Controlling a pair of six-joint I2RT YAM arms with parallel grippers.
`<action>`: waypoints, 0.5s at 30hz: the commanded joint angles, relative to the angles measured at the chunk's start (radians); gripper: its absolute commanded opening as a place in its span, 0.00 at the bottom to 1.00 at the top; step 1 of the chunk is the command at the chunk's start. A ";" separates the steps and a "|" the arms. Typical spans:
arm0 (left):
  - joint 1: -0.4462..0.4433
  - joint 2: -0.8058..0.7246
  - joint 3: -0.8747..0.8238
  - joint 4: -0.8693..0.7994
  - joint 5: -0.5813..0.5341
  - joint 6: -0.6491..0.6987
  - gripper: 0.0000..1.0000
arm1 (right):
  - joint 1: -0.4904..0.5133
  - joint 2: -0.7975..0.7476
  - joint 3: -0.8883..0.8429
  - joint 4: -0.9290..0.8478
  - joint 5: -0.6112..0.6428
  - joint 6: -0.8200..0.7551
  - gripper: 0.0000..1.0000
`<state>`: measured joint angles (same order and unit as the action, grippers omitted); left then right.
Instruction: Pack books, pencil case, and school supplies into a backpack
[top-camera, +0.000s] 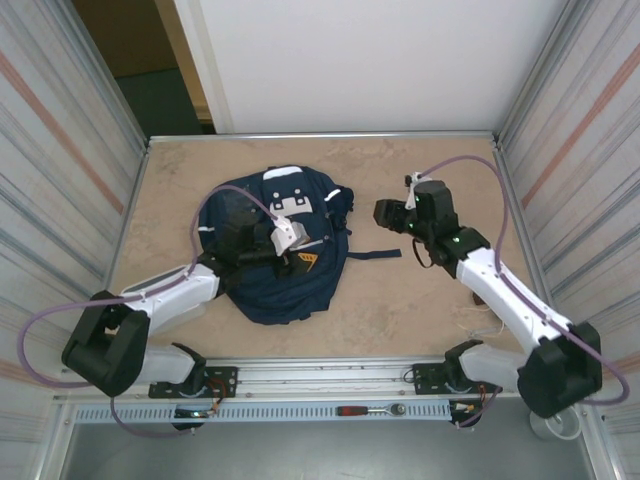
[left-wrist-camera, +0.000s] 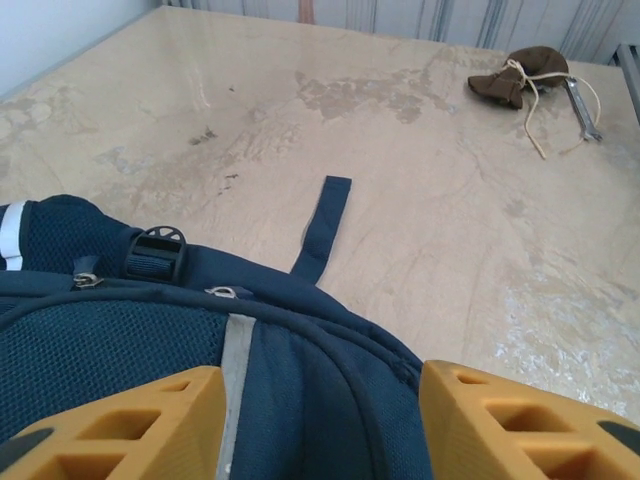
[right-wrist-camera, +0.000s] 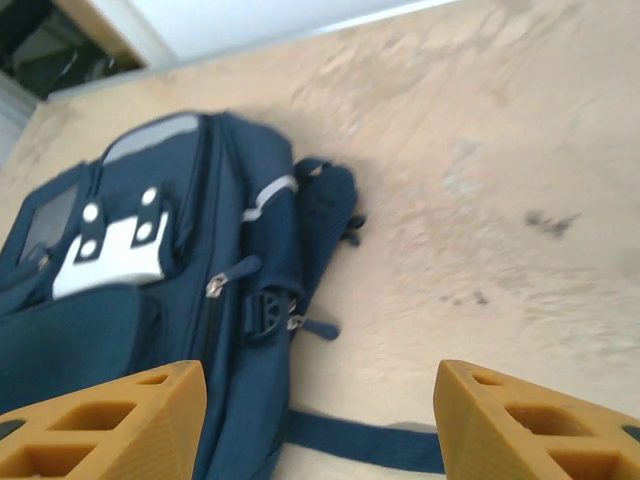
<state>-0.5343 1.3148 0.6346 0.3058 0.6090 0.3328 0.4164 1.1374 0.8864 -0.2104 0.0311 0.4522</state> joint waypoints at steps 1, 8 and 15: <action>-0.003 -0.067 -0.025 0.067 -0.043 -0.023 0.59 | -0.014 -0.092 -0.047 0.003 0.155 -0.027 0.63; 0.002 -0.189 -0.076 0.113 -0.193 -0.077 0.66 | -0.040 -0.203 -0.086 -0.003 0.224 -0.041 0.72; 0.021 -0.328 -0.131 0.115 -0.484 -0.148 0.72 | -0.057 -0.263 -0.080 -0.050 0.295 -0.076 0.77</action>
<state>-0.5270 1.0378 0.5282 0.3908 0.3004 0.2363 0.3714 0.9154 0.8062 -0.2348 0.2592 0.4088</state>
